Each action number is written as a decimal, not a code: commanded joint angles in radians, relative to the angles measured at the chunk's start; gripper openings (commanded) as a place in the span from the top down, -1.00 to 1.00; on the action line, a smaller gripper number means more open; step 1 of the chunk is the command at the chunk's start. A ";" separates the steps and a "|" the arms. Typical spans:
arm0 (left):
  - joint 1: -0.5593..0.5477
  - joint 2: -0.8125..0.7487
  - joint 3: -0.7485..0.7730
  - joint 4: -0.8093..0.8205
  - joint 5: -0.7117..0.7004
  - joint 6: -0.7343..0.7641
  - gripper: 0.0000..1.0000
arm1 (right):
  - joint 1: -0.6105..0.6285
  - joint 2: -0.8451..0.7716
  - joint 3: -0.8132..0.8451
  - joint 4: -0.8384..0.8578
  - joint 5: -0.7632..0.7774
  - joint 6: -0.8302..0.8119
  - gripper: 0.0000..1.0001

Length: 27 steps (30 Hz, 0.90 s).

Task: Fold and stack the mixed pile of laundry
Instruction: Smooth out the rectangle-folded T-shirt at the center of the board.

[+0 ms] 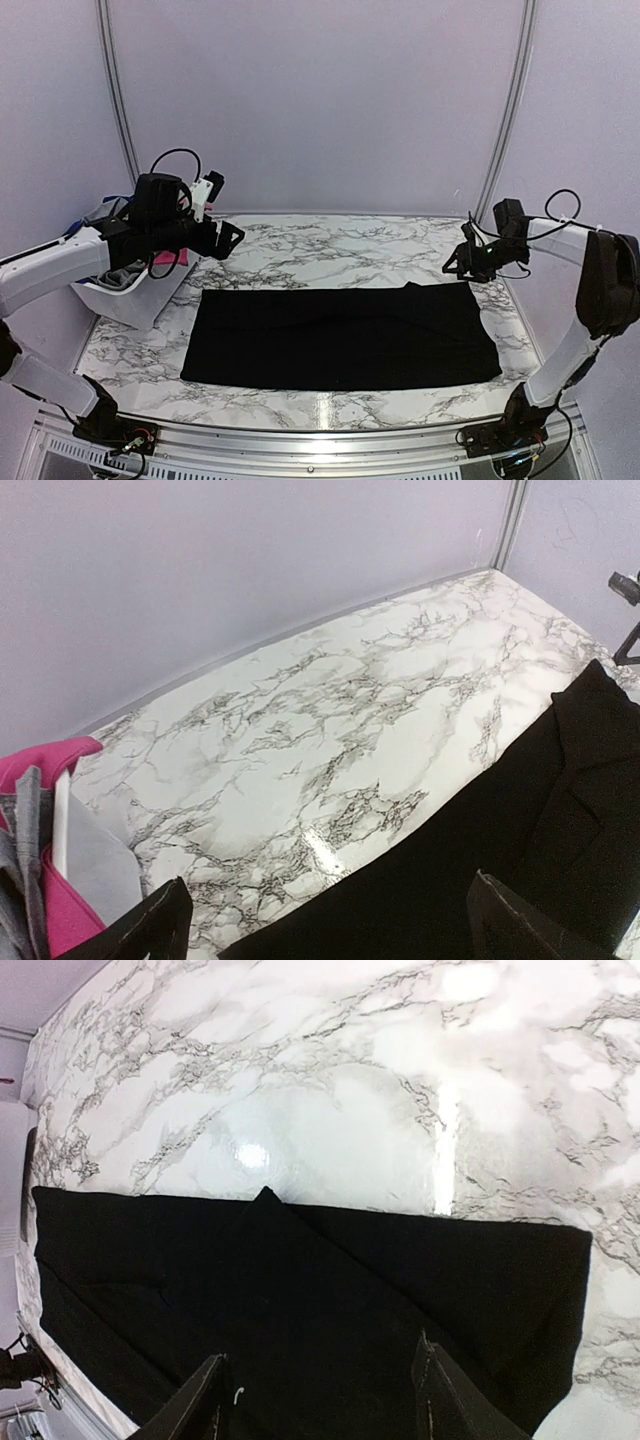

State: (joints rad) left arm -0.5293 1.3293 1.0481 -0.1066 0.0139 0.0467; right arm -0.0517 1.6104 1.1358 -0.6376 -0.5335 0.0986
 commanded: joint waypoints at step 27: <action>0.010 0.509 0.093 -0.172 0.118 -0.029 -0.47 | 0.049 0.379 0.196 0.008 0.060 -0.045 -0.16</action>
State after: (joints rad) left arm -0.5293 1.7729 1.1000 -0.2314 0.1616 0.0582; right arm -0.0086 1.9335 1.2629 -0.6331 -0.4980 0.0525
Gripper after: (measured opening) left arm 0.747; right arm 0.581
